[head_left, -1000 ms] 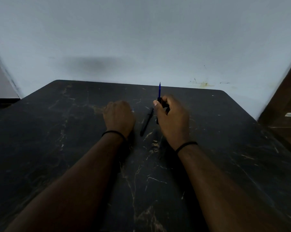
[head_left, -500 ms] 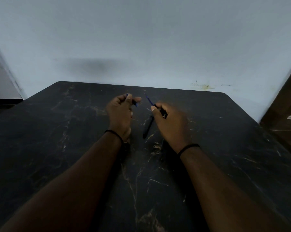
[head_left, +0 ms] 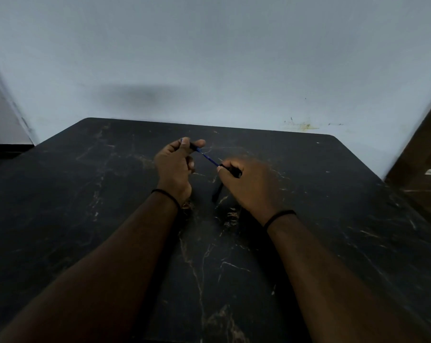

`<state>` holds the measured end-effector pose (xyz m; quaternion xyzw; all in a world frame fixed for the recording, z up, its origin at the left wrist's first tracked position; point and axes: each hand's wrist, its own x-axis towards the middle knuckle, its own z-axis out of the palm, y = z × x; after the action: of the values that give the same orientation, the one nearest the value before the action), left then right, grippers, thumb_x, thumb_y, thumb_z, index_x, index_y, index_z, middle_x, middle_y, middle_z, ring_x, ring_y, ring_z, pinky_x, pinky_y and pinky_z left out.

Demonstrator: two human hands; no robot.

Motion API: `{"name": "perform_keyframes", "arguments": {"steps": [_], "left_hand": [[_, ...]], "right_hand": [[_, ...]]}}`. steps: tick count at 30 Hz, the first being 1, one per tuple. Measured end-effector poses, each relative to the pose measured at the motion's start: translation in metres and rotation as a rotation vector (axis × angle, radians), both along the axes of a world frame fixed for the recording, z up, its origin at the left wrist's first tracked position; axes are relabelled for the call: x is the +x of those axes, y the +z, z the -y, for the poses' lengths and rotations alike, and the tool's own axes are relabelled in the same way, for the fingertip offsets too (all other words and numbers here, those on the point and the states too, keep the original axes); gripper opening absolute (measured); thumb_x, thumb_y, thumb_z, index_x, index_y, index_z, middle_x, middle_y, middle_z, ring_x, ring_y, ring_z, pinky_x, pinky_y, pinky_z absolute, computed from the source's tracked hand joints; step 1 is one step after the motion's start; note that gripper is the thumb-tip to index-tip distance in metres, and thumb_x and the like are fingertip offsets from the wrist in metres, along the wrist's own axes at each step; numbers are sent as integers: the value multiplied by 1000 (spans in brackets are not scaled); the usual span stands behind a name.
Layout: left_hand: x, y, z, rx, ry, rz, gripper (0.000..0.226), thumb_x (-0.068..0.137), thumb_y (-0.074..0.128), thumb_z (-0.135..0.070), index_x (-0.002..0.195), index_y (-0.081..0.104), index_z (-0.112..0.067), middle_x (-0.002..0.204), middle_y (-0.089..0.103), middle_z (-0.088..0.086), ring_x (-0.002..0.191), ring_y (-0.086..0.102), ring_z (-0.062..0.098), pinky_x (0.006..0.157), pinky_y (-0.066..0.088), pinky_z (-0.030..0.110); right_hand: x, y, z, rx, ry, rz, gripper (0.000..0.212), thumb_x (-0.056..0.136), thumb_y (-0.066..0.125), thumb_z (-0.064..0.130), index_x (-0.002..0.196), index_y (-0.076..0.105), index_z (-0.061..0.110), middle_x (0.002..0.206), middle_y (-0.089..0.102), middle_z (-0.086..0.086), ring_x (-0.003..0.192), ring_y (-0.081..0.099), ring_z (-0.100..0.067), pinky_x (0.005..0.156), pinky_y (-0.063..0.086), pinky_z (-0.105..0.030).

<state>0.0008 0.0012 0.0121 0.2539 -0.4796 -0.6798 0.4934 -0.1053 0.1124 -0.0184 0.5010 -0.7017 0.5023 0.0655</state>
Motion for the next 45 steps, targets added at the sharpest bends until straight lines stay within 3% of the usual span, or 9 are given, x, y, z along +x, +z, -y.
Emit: {"name": "perform_keyframes", "arguments": {"steps": [8, 15, 18, 21, 27, 33, 38, 45], "left_hand": [[-2, -6, -1, -78, -43, 87, 19, 103, 48, -14, 108, 57, 2, 104, 73, 17, 42, 34, 11, 40, 31, 20], [-6, -9, -1, -109, -82, 130, 11, 101, 52, -14, 94, 57, -7, 96, 73, 15, 41, 35, 11, 38, 28, 20], [-8, -10, -4, -119, -94, 154, 10, 97, 59, -15, 93, 62, -7, 93, 72, 16, 43, 35, 11, 38, 28, 19], [-9, -12, -6, -110, -108, 166, 11, 93, 65, -16, 91, 64, -6, 86, 69, 14, 46, 36, 12, 37, 30, 19], [-9, -12, -4, -107, -156, 187, 14, 93, 66, -19, 90, 64, -6, 80, 68, 11, 46, 34, 13, 38, 27, 20], [-13, -16, -3, -131, -165, 209, 17, 96, 63, -20, 92, 65, -4, 71, 65, 9, 42, 33, 10, 35, 27, 17], [-15, -15, -5, -125, -148, 218, 15, 96, 62, -17, 89, 64, -4, 66, 62, 12, 37, 30, 7, 33, 24, 15], [-15, -15, -6, -125, -148, 210, 17, 96, 62, -16, 97, 63, 2, 65, 61, 12, 40, 30, 10, 34, 24, 16]], "right_hand": [[-3, -3, 4, 33, -47, -29, 26, 84, 54, 46, 81, 69, 25, 67, 63, 10, 61, 58, -6, 56, 48, -30], [-5, -7, 7, 60, -80, -80, 29, 86, 47, 53, 89, 67, 32, 72, 65, 10, 65, 60, -7, 61, 54, -36], [-5, -7, 8, 45, -97, -87, 19, 89, 55, 46, 93, 69, 33, 75, 67, 9, 68, 62, -11, 65, 55, -39], [-3, -8, 7, 34, -134, -59, 15, 89, 66, 39, 104, 66, 36, 78, 61, 18, 71, 59, -4, 64, 52, -31], [5, -7, 0, 7, -217, -5, 17, 86, 70, 30, 92, 54, 31, 75, 54, 17, 66, 52, 2, 53, 40, -22], [10, -5, -1, 15, -252, -98, 14, 86, 66, 28, 84, 52, 29, 73, 52, 12, 65, 50, -5, 55, 47, -31], [2, -9, 4, -9, -247, -50, 16, 85, 71, 26, 81, 55, 29, 77, 59, 7, 70, 57, -14, 62, 54, -42], [2, -10, 3, -12, -229, -111, 12, 86, 72, 30, 85, 60, 30, 82, 59, 11, 75, 59, -14, 64, 53, -37]]}}
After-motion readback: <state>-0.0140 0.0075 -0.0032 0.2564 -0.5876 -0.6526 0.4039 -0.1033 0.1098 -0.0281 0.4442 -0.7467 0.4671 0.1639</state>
